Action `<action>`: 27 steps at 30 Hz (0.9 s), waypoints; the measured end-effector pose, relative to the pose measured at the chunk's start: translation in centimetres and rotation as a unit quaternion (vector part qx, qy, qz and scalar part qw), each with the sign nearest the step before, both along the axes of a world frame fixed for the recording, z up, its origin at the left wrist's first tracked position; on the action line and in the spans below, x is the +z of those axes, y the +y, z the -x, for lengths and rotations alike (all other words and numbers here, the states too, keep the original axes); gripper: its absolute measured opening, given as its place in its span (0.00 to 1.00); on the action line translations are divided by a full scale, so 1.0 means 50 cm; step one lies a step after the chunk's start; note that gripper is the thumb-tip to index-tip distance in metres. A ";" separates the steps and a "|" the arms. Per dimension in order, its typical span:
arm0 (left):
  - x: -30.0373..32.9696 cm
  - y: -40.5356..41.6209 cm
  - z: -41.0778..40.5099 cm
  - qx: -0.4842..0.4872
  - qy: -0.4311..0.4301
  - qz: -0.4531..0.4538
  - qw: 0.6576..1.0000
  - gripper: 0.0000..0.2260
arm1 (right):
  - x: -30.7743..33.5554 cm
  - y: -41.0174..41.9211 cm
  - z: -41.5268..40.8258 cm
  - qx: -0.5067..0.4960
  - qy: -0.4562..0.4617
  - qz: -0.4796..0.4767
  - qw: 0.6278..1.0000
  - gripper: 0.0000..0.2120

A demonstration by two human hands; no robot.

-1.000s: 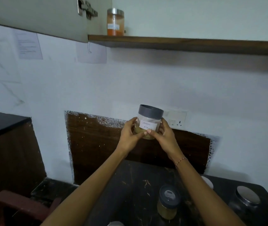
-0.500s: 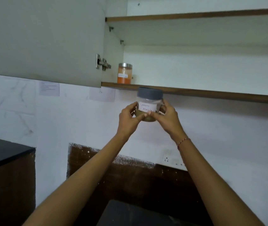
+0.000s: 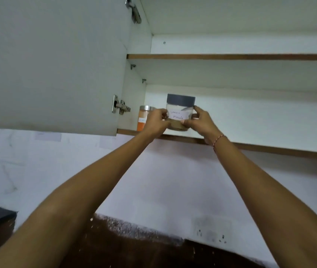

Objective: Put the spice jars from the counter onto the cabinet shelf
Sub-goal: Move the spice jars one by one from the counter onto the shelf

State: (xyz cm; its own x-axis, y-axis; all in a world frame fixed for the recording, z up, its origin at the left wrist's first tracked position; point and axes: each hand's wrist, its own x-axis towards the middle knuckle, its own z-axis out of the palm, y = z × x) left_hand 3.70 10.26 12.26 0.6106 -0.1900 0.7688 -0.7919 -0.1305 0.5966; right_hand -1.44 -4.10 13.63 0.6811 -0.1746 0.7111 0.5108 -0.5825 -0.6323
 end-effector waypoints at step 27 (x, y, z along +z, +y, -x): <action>0.053 0.001 -0.316 -0.082 0.179 -0.142 0.970 0.11 | 0.041 -0.015 -0.326 -0.134 0.155 -0.029 0.978 0.28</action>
State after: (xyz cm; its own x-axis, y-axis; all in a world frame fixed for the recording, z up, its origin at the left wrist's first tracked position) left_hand 19.48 10.31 14.89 0.7727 -0.4807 0.4146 -0.5642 -0.2205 0.7957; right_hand 14.88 -4.86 15.67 0.7861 -0.4104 0.4621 0.1236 -0.6282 -0.7681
